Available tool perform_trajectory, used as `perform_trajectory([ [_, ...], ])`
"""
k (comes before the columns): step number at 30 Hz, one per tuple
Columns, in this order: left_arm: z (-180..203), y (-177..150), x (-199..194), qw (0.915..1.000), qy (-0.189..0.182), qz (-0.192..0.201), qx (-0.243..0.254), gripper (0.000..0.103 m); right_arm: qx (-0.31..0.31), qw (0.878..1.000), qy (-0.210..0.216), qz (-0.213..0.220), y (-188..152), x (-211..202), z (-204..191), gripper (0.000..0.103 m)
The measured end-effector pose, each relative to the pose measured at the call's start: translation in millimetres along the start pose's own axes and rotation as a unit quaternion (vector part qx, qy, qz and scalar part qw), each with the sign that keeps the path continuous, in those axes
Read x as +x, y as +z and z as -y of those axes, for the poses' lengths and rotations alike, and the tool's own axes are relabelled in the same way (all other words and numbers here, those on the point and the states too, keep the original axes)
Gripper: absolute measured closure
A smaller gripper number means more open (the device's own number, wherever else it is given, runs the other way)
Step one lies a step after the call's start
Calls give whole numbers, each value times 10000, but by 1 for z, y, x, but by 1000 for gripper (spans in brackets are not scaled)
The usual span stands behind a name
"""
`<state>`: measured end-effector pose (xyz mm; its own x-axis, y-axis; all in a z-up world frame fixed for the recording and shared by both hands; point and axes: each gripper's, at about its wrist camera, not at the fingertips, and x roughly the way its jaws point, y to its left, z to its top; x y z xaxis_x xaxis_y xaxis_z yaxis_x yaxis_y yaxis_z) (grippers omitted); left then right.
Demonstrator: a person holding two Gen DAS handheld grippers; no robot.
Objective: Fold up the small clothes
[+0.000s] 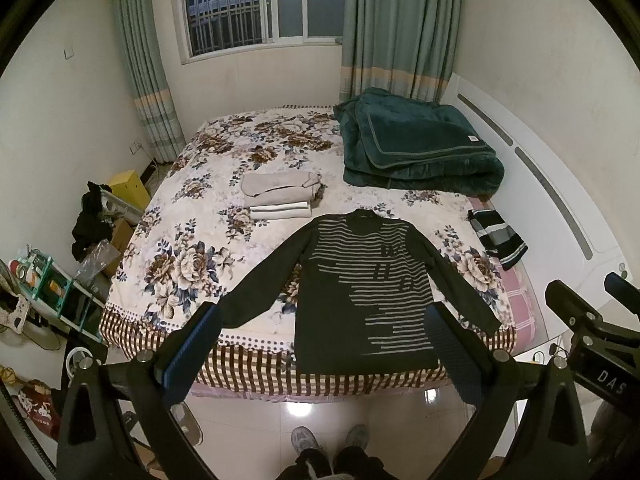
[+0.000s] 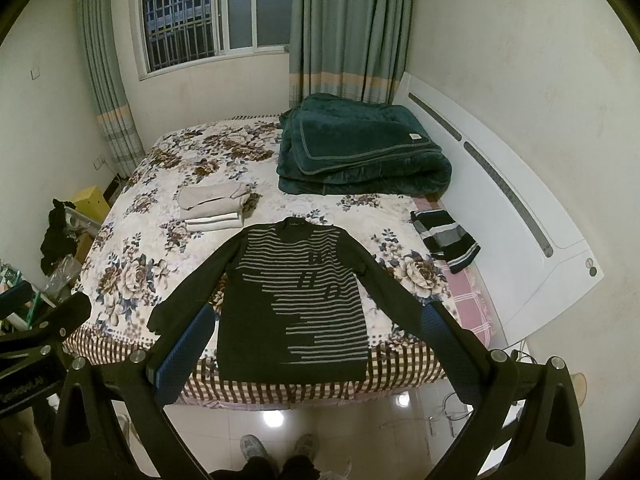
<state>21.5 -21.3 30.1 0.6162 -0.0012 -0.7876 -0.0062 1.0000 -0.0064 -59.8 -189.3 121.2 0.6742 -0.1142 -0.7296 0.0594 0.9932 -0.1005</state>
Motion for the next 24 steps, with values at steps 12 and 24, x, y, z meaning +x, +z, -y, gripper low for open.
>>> perform_trajectory([
  [12, 13, 10, 6, 10000, 7, 60, -29, 0, 100, 9999, 5, -75, 7, 5, 0, 0],
  [24, 30, 19, 176, 9978, 496, 294, 312, 0, 1775, 9759, -824, -966, -17, 181, 116, 0],
])
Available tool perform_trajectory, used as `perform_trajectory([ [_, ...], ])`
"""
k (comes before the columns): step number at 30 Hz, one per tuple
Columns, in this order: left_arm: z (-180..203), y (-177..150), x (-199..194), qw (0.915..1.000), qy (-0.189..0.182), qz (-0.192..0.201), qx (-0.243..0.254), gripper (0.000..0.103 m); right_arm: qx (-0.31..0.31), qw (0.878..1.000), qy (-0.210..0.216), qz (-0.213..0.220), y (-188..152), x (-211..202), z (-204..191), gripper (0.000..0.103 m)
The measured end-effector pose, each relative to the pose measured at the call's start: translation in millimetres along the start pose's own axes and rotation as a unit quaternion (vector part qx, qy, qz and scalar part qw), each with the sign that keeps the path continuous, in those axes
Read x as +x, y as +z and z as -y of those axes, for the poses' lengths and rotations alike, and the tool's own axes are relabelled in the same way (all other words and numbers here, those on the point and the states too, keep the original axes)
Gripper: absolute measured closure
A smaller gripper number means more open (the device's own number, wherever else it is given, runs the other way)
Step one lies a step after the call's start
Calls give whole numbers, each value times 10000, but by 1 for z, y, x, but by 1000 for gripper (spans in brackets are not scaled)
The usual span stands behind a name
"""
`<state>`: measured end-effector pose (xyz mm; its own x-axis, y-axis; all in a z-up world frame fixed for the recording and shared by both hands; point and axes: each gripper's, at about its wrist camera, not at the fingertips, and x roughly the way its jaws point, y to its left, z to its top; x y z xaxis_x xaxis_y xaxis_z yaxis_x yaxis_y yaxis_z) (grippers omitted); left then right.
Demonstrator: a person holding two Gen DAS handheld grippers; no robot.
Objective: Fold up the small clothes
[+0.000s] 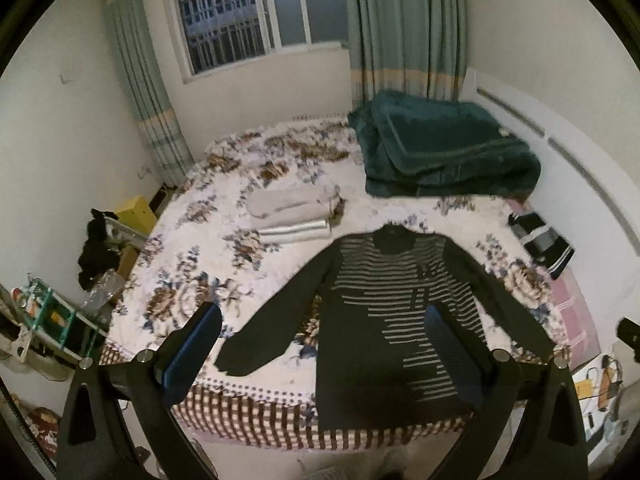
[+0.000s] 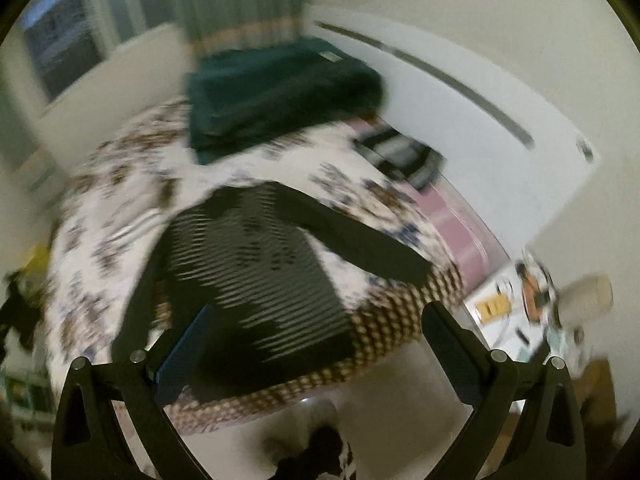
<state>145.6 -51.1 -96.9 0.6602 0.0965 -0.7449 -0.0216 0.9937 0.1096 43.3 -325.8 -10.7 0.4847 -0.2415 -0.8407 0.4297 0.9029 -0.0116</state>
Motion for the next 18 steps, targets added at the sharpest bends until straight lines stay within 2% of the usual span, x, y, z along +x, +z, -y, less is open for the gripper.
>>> perform_trajectory([
  [4, 26, -6, 84, 9988, 141, -458, 63, 0, 812, 9955, -302, -397, 3, 111, 65, 0],
  [6, 43, -14, 124, 9970, 256, -718, 114, 0, 1315, 9889, -278, -636, 6, 172, 104, 0],
  [9, 65, -24, 178, 9940, 400, -992, 228, 0, 2088, 9723, -177, -1039, 7, 272, 166, 0],
  [12, 90, -39, 239, 9912, 455, -1179, 383, 0, 2544, 9572, -266, -1357, 0, 370, 218, 1],
  [15, 108, -59, 302, 9856, 437, -1592, 367, 0, 2910, 9403, -431, -1710, -8, 464, 257, 1],
  [18, 122, -78, 359, 9805, 399, -1907, 262, 0, 3196, 9254, -534, -1965, -19, 540, 290, 2],
])
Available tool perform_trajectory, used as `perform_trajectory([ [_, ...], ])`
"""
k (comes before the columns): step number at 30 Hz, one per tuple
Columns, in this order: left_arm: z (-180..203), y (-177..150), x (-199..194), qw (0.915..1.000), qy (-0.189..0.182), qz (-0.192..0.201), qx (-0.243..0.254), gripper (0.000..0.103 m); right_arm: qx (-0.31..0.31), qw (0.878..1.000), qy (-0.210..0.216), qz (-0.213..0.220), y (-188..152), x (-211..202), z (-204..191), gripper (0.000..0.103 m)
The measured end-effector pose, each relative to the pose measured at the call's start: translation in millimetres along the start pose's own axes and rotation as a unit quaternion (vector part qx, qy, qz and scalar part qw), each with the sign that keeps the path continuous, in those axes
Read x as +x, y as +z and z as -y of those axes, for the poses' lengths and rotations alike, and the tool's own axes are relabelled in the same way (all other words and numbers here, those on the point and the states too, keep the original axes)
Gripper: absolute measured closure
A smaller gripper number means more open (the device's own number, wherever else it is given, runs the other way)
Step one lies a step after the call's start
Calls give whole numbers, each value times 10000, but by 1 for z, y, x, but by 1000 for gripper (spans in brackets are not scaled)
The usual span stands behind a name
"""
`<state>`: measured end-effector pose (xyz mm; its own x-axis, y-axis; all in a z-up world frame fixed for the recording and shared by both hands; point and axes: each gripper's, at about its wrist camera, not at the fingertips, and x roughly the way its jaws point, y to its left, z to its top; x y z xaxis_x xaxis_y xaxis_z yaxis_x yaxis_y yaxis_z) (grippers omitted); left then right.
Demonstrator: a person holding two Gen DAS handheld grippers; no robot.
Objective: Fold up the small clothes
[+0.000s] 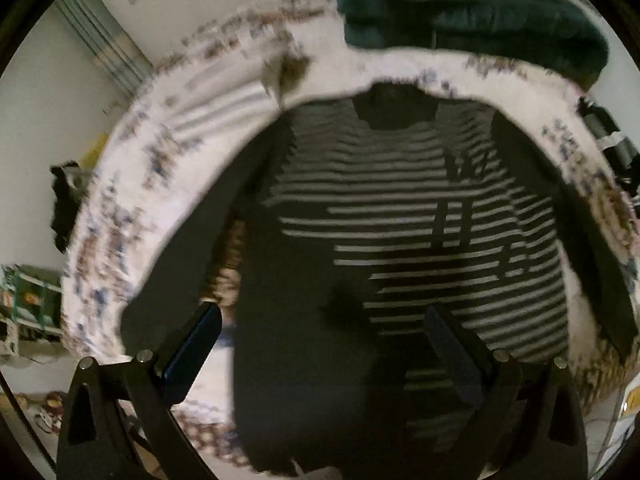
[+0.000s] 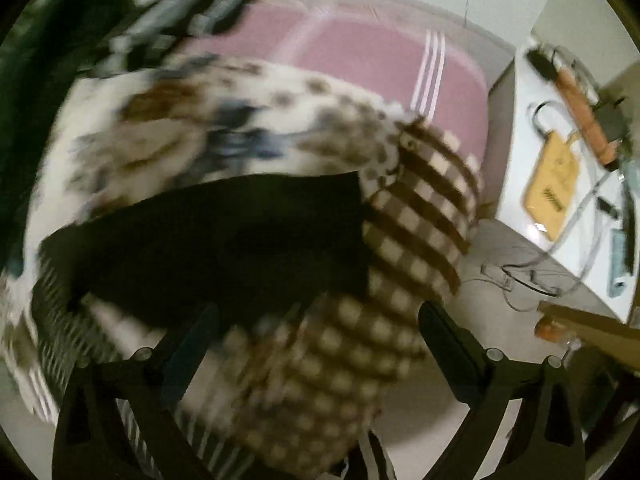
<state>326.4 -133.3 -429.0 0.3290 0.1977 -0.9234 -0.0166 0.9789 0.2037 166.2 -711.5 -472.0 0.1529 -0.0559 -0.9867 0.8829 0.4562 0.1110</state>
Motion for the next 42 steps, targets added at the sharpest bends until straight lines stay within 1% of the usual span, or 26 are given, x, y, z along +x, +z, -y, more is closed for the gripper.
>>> perform_trajectory([
  [2, 10, 5, 34, 9998, 94, -177, -7, 0, 147, 9998, -16, -138, 12, 32, 8, 7],
  [4, 21, 13, 64, 9995, 136, -293, -39, 0, 336, 9989, 154, -301, 22, 61, 13, 19],
  [5, 26, 17, 77, 9993, 149, -332, -42, 0, 463, 9981, 227, -333, 24, 70, 15, 20],
  [6, 30, 20, 84, 9993, 165, -335, -31, 0, 539, 9978, 287, -266, 24, 72, 15, 25],
  [7, 34, 23, 92, 9993, 182, -327, -11, 0, 530, 9982, 275, -82, 24, 71, 13, 46],
  [8, 39, 28, 98, 9993, 190, -335, 13, 0, 455, 9988, 183, 14, 22, 67, 11, 60],
  [9, 45, 32, 102, 9993, 183, -337, 33, 0, 319, 9994, 70, 124, 21, 63, 8, 91],
  [10, 49, 35, 104, 9993, 168, -322, 65, 0, 231, 9995, 77, 196, 19, 59, 7, 99],
  [12, 59, 42, 105, 9993, 152, -302, 167, 0, 107, 9989, 252, 380, 15, 46, 5, 99],
  [14, 67, 46, 103, 9992, 123, -274, 277, 0, -59, 9977, 300, 600, 15, 29, 1, 99],
  [16, 73, 51, 101, 9990, 92, -251, 346, 0, -39, 9958, 310, 855, 22, 7, 5, 99],
  [20, 84, 56, 98, 9988, -22, -210, 435, 0, 172, 9916, 164, 1271, 57, -23, 22, 100],
  [21, 87, 57, 100, 9987, -64, -224, 457, 0, 221, 9920, 81, 1237, 71, -21, 25, 99],
  [22, 90, 57, 101, 9986, -78, -225, 474, 0, 327, 9938, 98, 1056, 84, -22, 30, 99],
  [24, 95, 57, 104, 9984, -113, -219, 506, 0, 627, 9953, 186, 719, 102, -5, 42, 97],
  [26, 100, 56, 108, 9981, -157, -276, 525, 0, 1005, 9935, 375, 381, 108, 11, 58, 84],
  [28, 103, 54, 110, 9979, -185, -302, 536, 0, 1291, 9877, 814, 327, 100, 12, 67, 52],
  [29, 104, 52, 111, 9978, -201, -315, 546, 0, 1499, 9831, 1007, 312, 91, 13, 71, 45],
  [30, 104, 50, 112, 9977, -196, -335, 555, 0, 1705, 9774, 1219, 276, 85, 16, 74, 42],
  [32, 104, 47, 116, 9975, -203, -382, 552, 0, 2179, 9591, 1804, 18, 71, 37, 75, 42],
  [33, 103, 46, 118, 9974, -195, -408, 554, 0, 2361, 9519, 1950, -85, 66, 48, 74, 42],
  [36, 101, 42, 125, 9971, -164, -486, 555, 0, 2804, 9346, 2185, -158, 59, 83, 63, 42],
  [38, 96, 41, 129, 9972, -140, -525, 519, 0, 3041, 9225, 2377, -25, 62, 98, 54, 44],
  [39, 93, 40, 130, 9973, -134, -532, 495, 0, 3041, 9223, 2381, 159, 65, 98, 46, 62],
  [40, 91, 40, 132, 9973, -125, -535, 483, 0, 2991, 9241, 2364, 266, 69, 96, 39, 94],
  [42, 88, 39, 134, 9973, -109, -533, 496, 0, 2696, 9374, 2161, 430, 83, 86, 22, 94],
])
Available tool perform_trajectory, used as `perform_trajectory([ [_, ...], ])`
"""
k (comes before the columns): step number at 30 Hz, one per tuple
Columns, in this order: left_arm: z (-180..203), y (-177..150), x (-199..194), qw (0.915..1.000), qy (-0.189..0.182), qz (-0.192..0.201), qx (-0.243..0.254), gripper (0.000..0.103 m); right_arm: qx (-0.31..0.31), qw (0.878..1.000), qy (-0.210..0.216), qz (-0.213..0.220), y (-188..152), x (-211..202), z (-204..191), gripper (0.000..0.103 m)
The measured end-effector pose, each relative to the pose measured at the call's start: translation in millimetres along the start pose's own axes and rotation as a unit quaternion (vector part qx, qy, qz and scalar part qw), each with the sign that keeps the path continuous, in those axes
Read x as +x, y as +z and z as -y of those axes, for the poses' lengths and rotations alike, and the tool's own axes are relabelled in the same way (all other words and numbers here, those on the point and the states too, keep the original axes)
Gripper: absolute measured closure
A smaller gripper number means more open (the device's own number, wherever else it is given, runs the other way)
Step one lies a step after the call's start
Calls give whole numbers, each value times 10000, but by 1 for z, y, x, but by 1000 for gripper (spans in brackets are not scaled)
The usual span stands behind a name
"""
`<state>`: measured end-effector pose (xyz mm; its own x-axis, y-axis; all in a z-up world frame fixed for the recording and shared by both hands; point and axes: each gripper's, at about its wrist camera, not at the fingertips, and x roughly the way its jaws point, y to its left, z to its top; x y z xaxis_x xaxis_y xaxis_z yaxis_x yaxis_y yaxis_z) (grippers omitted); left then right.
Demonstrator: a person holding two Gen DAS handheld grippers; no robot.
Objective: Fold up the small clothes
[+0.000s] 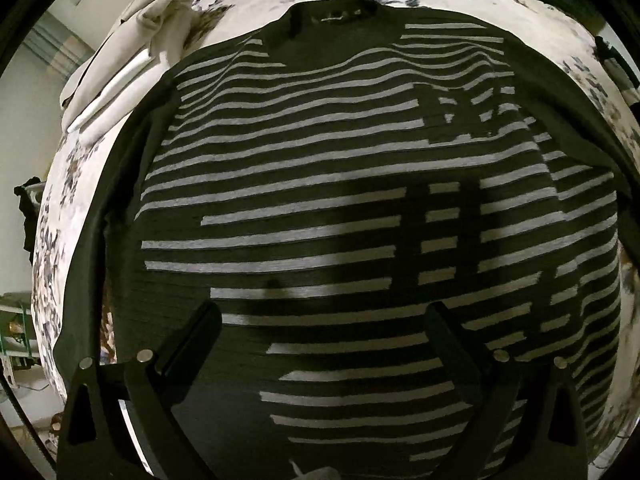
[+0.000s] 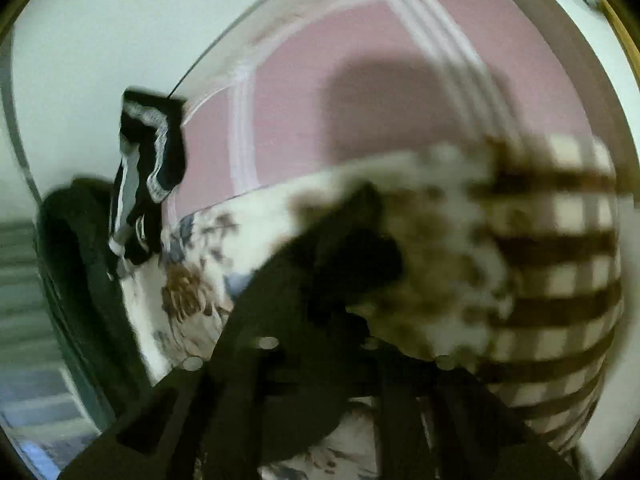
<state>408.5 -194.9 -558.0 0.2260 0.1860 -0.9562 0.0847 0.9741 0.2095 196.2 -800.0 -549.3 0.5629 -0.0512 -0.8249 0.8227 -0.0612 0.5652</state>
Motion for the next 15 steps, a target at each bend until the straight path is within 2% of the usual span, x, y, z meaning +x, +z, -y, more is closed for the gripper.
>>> perform_trajectory([
  [2, -4, 0, 2, 10000, 21, -3, -12, 0, -299, 9986, -103, 413, 11, -16, -23, 94],
  [4, -8, 0, 3, 10000, -18, 1, -77, 0, -490, 9966, -123, 644, 28, -24, -41, 95],
  [7, -10, 0, 6, 9998, -60, 7, -167, 0, -896, 9932, -396, 631, 46, -15, -68, 95],
  [9, -11, 2, 10, 9996, -70, -43, -262, 0, -1085, 9916, -370, 607, 47, -14, -85, 94],
  [12, -18, 4, 10, 9988, -111, -59, -480, 0, -1321, 9896, -21, 562, 31, -23, -118, 94],
  [15, -31, 7, 7, 9975, -142, -43, -692, 0, -1724, 9837, 372, 361, -8, -28, -168, 94],
])
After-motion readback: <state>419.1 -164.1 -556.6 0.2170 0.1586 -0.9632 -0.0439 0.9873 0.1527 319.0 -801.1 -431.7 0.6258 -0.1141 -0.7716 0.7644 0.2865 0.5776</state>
